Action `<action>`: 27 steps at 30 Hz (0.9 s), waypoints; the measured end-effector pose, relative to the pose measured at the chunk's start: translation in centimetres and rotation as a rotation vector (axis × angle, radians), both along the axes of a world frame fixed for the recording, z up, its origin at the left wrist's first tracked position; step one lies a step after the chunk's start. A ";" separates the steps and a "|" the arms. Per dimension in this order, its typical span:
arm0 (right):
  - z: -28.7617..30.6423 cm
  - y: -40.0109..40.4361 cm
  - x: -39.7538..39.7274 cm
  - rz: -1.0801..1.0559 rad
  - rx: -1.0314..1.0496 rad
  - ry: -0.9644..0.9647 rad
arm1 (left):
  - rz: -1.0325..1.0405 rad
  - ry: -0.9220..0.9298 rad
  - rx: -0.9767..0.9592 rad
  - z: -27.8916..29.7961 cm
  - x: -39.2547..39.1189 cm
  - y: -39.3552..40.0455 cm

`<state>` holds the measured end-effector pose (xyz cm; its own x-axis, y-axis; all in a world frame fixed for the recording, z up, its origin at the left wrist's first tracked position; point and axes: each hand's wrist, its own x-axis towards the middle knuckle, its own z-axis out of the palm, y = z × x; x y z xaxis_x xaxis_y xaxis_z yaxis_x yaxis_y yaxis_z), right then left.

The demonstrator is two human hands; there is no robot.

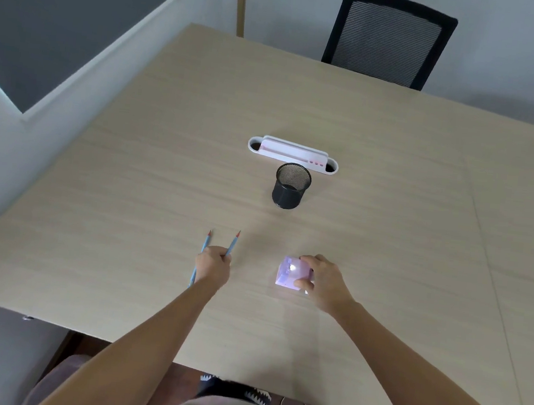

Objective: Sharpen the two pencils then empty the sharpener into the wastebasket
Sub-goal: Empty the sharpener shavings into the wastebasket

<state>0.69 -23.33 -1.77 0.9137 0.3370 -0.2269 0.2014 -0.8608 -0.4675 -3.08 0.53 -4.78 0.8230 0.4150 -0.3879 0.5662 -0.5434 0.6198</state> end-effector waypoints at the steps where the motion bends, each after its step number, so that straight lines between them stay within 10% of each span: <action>1: 0.0 0.0 0.0 0.003 -0.004 -0.001 | 0.040 0.007 0.039 0.1 -0.1 0.3; 18: 0.1 0.1 0.0 -0.006 -0.003 0.007 | 0.146 0.175 0.145 -0.8 0.4 2.2; 23: 0.2 0.1 0.0 -0.002 -0.007 0.003 | -0.165 -0.088 0.224 -0.5 1.0 0.2; 27: 0.2 0.1 0.1 0.001 -0.009 0.019 | -0.458 -0.109 -0.144 -0.8 1.8 -4.7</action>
<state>0.78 -23.21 -1.60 0.9088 0.3362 -0.2471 0.1938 -0.8645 -0.4637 -1.30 -4.19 -5.62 0.9472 -0.0510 -0.3164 0.2166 -0.6258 0.7493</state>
